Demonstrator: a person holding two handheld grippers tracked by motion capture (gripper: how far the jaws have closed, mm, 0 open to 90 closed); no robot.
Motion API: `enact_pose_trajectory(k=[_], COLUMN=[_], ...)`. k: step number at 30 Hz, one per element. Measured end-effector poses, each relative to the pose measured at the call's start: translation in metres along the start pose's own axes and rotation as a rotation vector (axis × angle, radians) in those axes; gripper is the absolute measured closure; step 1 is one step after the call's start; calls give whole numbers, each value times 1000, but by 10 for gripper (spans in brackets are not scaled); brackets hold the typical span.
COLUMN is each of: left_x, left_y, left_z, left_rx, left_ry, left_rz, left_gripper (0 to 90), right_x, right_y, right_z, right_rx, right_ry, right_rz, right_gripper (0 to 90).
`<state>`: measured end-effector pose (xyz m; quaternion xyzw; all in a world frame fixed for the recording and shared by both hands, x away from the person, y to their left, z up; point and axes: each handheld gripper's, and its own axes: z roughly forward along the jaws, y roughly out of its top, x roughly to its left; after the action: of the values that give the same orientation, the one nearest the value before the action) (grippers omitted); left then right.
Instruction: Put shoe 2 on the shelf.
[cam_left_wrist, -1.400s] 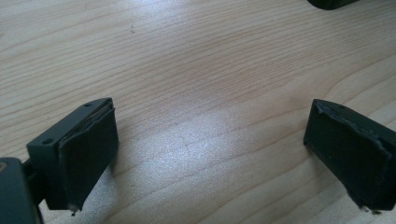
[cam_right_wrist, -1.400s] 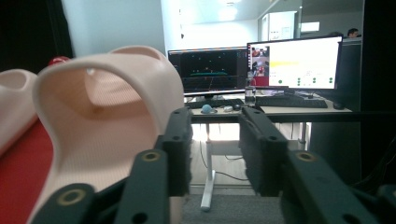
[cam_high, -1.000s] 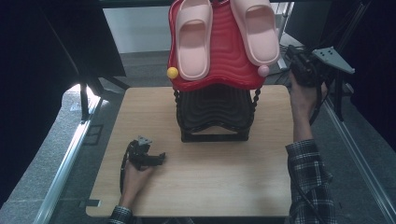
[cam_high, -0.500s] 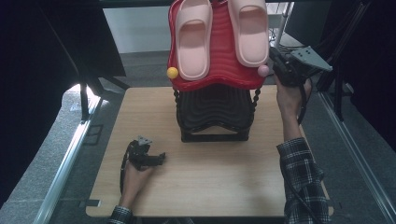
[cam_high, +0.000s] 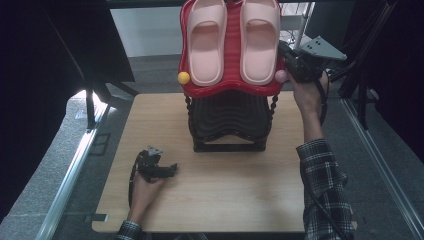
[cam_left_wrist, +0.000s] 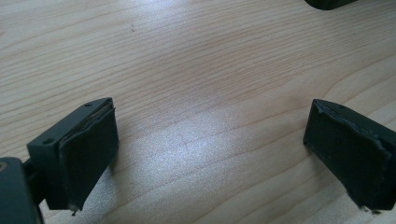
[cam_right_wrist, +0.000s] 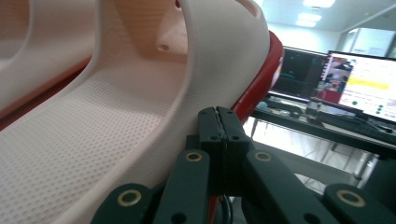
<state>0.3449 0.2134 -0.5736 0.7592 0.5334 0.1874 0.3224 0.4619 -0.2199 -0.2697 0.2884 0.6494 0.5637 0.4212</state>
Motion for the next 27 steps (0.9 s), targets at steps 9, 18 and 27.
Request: enact_pose_trajectory(k=[9,18,27], left_x=[0,0,0], left_y=[0,0,0], left_z=[0,0,0], left_rx=[0,-2,-3], left_ry=[0,1,1], left_rz=[0,0,1], left_gripper=[30,31,31], right_x=[-3,-9,-30], right_y=[-2,-9,-31], right_z=[-3,-12,-24], right_rx=[-33,-58,-11], right_ry=[52,-63,-122], right_rz=[11,40,91], right_gripper=[867,478,307])
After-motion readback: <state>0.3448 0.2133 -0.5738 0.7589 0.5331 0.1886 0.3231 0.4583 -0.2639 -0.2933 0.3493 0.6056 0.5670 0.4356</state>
